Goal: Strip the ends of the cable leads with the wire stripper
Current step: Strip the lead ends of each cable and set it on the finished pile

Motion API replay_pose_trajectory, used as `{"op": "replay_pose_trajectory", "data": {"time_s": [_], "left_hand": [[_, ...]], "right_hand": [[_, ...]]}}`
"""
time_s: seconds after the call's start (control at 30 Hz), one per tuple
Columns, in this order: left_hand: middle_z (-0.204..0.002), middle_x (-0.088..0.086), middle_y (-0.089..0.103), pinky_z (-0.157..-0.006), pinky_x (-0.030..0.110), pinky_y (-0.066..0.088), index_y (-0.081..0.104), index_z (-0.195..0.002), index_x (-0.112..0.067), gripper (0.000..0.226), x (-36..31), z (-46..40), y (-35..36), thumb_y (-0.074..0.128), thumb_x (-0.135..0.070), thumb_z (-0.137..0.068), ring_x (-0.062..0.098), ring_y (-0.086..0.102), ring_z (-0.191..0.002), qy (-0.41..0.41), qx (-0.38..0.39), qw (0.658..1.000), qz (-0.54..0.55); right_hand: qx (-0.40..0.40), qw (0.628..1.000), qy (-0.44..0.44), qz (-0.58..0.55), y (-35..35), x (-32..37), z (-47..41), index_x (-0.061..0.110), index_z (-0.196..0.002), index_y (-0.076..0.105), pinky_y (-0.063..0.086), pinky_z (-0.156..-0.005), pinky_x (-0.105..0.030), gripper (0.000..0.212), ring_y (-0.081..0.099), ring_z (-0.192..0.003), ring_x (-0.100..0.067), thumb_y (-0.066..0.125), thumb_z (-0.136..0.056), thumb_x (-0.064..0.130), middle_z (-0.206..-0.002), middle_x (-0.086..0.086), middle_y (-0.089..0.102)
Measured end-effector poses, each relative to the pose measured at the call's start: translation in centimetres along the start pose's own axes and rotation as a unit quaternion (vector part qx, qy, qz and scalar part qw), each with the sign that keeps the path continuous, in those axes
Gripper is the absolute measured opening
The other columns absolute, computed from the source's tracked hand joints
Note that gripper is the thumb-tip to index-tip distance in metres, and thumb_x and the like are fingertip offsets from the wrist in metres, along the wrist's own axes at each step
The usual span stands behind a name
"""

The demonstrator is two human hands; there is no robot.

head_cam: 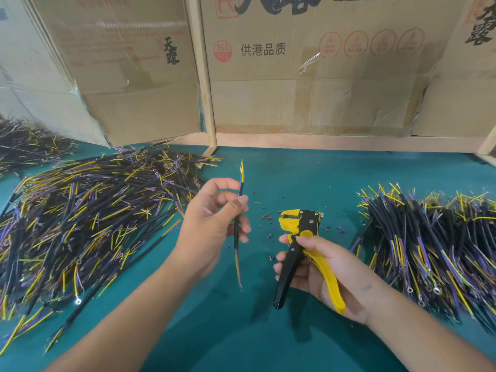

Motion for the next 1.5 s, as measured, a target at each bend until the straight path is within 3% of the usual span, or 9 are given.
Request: {"op": "replay_pose_trajectory", "data": {"time_s": [0.13, 0.27, 0.43, 0.67, 0.8, 0.93, 1.03, 1.5], "left_hand": [[-0.071, -0.002, 0.053, -0.043, 0.017, 0.022, 0.061, -0.093, -0.022, 0.003, 0.1, 0.1, 0.1, 0.059, -0.020, -0.095, 0.016, 0.025, -0.046, 0.003, 0.000, 0.999, -0.036], [-0.071, -0.003, 0.051, -0.043, 0.018, 0.019, 0.064, -0.094, -0.025, 0.007, 0.0, 0.2, 0.2, 0.058, -0.028, -0.097, 0.028, 0.015, -0.055, 0.027, 0.023, 0.998, -0.056], [-0.072, -0.002, 0.053, -0.043, 0.017, 0.024, 0.062, -0.099, -0.030, 0.008, -0.4, 0.3, 0.2, 0.057, -0.025, -0.095, 0.016, 0.023, -0.047, 0.038, 0.046, 0.997, -0.052], [-0.073, -0.001, 0.056, -0.042, 0.017, 0.026, 0.057, -0.100, -0.027, 0.008, -0.7, 0.5, 0.4, 0.054, -0.020, -0.098, 0.014, 0.023, -0.045, 0.046, 0.068, 0.995, -0.052], [-0.075, 0.001, 0.059, -0.043, 0.019, 0.024, 0.055, -0.100, -0.018, 0.007, -0.7, 0.5, 0.6, 0.051, -0.013, -0.097, 0.012, 0.028, -0.048, 0.009, 0.039, 0.999, 0.001], [-0.089, 0.001, 0.069, -0.052, 0.018, 0.041, 0.060, -0.115, -0.006, 0.021, -1.1, 0.1, 0.4, 0.047, -0.013, -0.099, 0.010, 0.047, -0.058, -0.051, 0.007, 0.989, 0.140], [-0.091, 0.001, 0.070, -0.055, 0.017, 0.046, 0.061, -0.113, -0.006, 0.020, -1.2, -0.1, 0.2, 0.046, -0.013, -0.102, 0.009, 0.053, -0.059, -0.087, -0.027, 0.974, 0.207], [-0.087, 0.008, 0.073, -0.052, 0.019, 0.050, 0.050, -0.114, -0.009, 0.013, -1.1, 0.0, 0.4, 0.047, -0.007, -0.101, 0.012, 0.062, -0.058, -0.113, -0.076, 0.960, 0.245]], "right_hand": [[0.001, 1.000, 0.001, -0.003, 0.0, 0.0, 0.0, 0.000, -0.120, 0.064, 0.060, -0.069, -0.043, 0.047, 0.071, -0.081, -0.039, 0.064, -0.080, 0.024, -0.091, -0.026, 0.068], [-0.004, 1.000, 0.001, -0.005, 0.2, 0.0, 0.1, -0.001, -0.120, 0.063, 0.061, -0.069, -0.043, 0.049, 0.070, -0.079, -0.039, 0.064, -0.079, 0.024, -0.090, -0.025, 0.067], [0.002, 1.000, 0.003, -0.007, 0.2, 0.1, 0.3, -0.003, -0.124, 0.062, 0.060, -0.068, -0.042, 0.051, 0.069, -0.080, -0.040, 0.064, -0.080, 0.023, -0.093, -0.026, 0.065], [0.000, 1.000, 0.007, -0.002, 0.4, 0.2, 0.4, -0.001, -0.123, 0.062, 0.060, -0.069, -0.042, 0.047, 0.070, -0.081, -0.039, 0.062, -0.082, 0.023, -0.094, -0.026, 0.066], [-0.001, 1.000, 0.008, -0.002, 0.4, 0.2, 0.5, -0.003, -0.126, 0.060, 0.060, -0.069, -0.042, 0.050, 0.070, -0.081, -0.039, 0.061, -0.083, 0.023, -0.093, -0.026, 0.066], [-0.003, 1.000, 0.006, 0.000, 0.5, 0.2, 0.5, -0.004, -0.127, 0.059, 0.060, -0.069, -0.042, 0.053, 0.070, -0.080, -0.039, 0.062, -0.081, 0.023, -0.092, -0.026, 0.067], [-0.007, 1.000, 0.007, 0.001, 0.5, 0.2, 0.5, -0.003, -0.125, 0.061, 0.061, -0.069, -0.042, 0.052, 0.070, -0.080, -0.038, 0.062, -0.080, 0.024, -0.092, -0.025, 0.067], [-0.011, 1.000, 0.007, 0.004, 0.7, 0.3, 0.5, -0.004, -0.127, 0.059, 0.061, -0.069, -0.041, 0.054, 0.071, -0.079, -0.037, 0.062, -0.080, 0.024, -0.091, -0.025, 0.067]]}}
Point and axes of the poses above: each hand's wrist, its own z-axis away from the middle knuckle, its own y-axis out of the palm, x = y × z, the point moved 1 cm from there along -z, towards the middle knuckle
